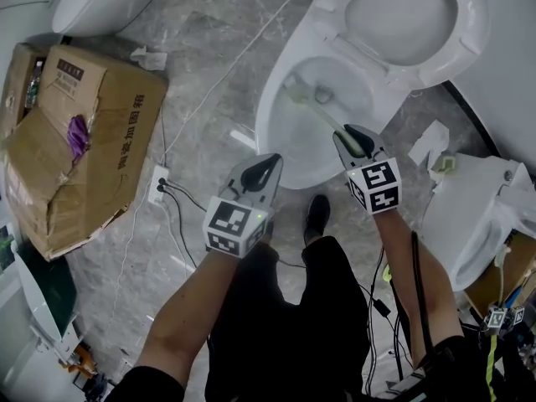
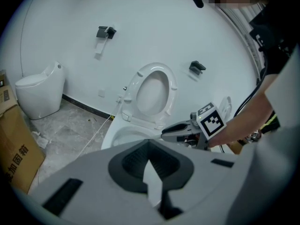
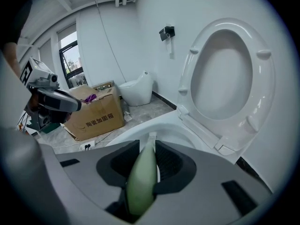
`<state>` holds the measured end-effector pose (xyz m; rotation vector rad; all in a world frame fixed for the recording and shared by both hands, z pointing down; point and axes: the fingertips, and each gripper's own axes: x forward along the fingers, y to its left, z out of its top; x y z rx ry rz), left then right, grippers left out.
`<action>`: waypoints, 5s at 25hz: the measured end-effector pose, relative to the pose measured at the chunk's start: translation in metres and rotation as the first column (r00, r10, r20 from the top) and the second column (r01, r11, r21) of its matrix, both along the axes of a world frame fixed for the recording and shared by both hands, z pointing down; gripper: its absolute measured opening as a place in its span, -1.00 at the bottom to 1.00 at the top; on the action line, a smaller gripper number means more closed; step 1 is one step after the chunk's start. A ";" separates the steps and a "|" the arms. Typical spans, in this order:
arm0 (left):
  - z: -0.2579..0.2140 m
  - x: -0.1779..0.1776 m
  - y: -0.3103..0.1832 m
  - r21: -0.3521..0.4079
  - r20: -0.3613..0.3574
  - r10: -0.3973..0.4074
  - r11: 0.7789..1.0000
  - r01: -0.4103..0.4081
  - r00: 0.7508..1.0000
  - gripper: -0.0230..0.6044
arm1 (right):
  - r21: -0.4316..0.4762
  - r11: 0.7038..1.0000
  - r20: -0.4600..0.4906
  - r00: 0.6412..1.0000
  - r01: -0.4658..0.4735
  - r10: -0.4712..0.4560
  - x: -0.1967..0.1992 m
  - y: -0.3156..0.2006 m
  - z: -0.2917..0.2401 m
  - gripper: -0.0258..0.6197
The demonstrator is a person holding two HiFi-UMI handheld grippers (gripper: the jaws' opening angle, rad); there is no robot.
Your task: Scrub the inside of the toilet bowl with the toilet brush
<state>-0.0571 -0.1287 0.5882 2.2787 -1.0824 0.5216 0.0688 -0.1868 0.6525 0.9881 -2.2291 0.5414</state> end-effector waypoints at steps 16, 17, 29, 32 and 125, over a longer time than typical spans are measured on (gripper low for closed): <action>0.008 0.005 -0.006 -0.005 0.011 0.013 1.000 -0.013 1.000 -0.90 | 0.032 0.996 -0.021 0.996 -0.083 0.084 0.023 -0.034 0.004 -0.57; 0.008 0.005 -0.005 -0.006 0.013 0.017 1.000 -0.017 1.000 -0.90 | 0.033 0.995 -0.022 0.996 -0.090 0.091 0.025 -0.035 0.004 -0.57; 0.005 0.012 -0.009 0.000 0.009 0.032 0.999 -0.032 0.999 -0.90 | 0.039 0.983 -0.034 0.983 -0.177 0.178 0.055 -0.047 0.006 -0.57; 0.005 0.015 -0.008 -0.005 0.011 0.036 0.999 -0.036 0.999 -0.90 | 0.041 0.981 -0.038 0.981 -0.190 0.192 0.063 -0.047 0.006 -0.57; -0.025 0.004 0.106 0.007 -0.009 -0.014 1.000 0.014 1.000 -0.90 | -0.084 0.988 -0.034 0.991 -0.131 0.128 0.041 0.183 -0.002 -0.57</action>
